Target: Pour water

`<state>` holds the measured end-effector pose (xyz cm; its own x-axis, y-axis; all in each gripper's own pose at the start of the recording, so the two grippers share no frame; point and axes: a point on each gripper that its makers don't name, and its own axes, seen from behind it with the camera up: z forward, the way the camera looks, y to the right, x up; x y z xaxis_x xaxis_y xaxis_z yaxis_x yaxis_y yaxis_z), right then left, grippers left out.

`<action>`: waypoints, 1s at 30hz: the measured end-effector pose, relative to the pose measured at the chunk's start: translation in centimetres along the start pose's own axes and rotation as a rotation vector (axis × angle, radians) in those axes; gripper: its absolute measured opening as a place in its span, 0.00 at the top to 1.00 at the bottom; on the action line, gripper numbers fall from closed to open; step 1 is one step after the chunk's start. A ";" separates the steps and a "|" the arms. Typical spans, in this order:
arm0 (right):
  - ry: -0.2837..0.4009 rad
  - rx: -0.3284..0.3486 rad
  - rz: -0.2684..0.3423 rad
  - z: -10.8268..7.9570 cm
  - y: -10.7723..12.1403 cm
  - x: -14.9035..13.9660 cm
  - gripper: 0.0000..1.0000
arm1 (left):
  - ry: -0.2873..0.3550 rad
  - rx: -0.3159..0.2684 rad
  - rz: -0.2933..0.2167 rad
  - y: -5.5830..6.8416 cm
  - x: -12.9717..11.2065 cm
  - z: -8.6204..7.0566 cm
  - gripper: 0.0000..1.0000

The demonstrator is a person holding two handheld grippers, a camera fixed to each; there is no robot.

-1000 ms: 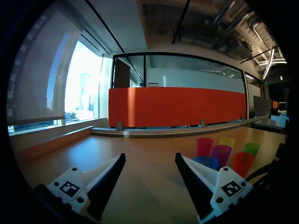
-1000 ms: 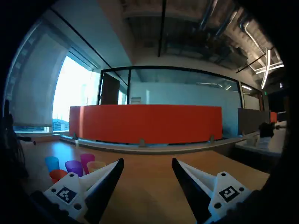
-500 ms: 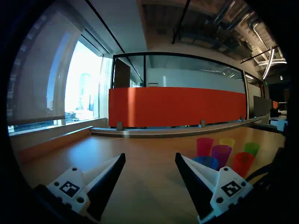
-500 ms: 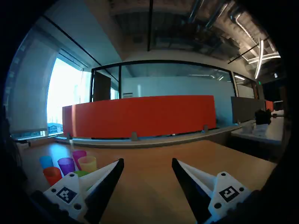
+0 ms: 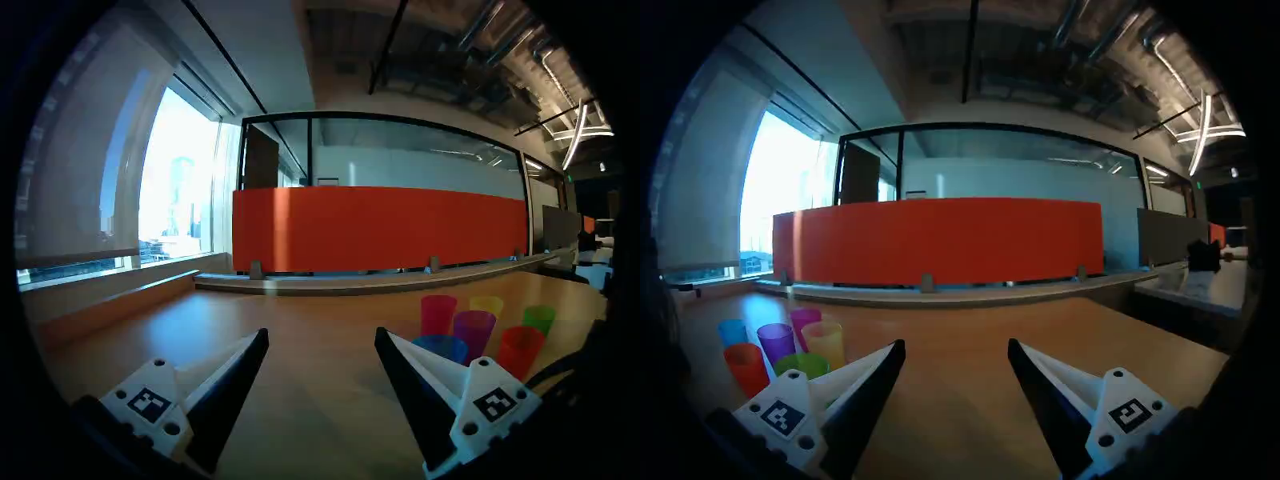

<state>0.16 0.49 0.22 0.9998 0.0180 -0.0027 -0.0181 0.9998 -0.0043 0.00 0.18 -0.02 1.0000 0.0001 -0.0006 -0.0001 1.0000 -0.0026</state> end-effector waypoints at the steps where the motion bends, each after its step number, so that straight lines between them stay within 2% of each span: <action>1: 0.000 0.000 -0.004 0.0 0.0 0.0 0.01 | 0.000 0.000 0.000 0.0 0.0 0.0 0.01; 8: -0.001 -0.002 -0.020 0.1 -0.1 0.0 0.01 | 0.000 0.000 0.000 0.0 0.0 0.0 0.01; 30: -0.003 0.007 -0.018 -0.2 -0.4 -0.1 0.00 | 0.000 0.000 0.000 0.0 0.0 0.0 0.01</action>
<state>0.03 0.06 0.05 1.0000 -0.0002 -0.0001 0.0002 1.0000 0.0030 0.02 0.21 -0.03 1.0000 0.0000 -0.0007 0.0000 1.0000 -0.0025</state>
